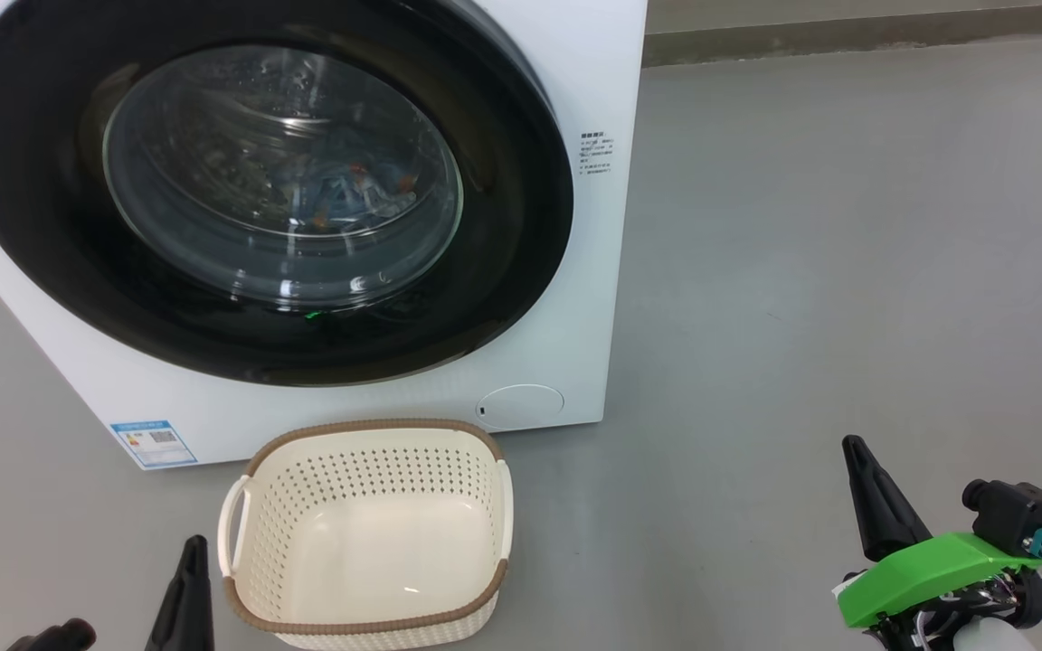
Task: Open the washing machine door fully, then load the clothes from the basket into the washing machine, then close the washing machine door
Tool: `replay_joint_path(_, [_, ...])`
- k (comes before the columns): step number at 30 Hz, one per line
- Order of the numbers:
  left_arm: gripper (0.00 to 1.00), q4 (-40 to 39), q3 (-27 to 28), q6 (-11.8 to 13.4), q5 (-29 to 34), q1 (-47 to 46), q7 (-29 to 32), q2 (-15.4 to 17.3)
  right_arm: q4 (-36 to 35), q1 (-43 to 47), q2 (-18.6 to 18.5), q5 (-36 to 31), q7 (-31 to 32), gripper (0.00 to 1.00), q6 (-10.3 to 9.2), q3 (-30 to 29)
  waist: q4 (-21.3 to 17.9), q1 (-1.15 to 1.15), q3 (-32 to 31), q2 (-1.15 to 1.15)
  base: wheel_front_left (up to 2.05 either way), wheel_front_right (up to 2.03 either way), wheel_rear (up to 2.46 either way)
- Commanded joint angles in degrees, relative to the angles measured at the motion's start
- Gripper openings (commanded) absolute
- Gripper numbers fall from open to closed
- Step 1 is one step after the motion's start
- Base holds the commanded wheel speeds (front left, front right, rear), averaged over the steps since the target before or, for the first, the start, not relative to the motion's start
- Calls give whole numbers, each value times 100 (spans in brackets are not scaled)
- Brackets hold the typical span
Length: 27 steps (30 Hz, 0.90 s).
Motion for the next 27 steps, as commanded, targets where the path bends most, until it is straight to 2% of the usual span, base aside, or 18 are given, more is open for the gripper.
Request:
replay_joint_path(1, [0, -114, 117, -25, -123, -209, 47, 77, -177, -178, -26, 189, 42, 0, -9, -52, 3, -1, 1, 0, 0, 0, 0])
replay_joint_path(27, [0, -103, 398, -72, -1279, -328, 458, -115, -324, -135, 83, 1598, 457, 0, -17, -335, 55, -1, 11, 0, 0, 0, 0])
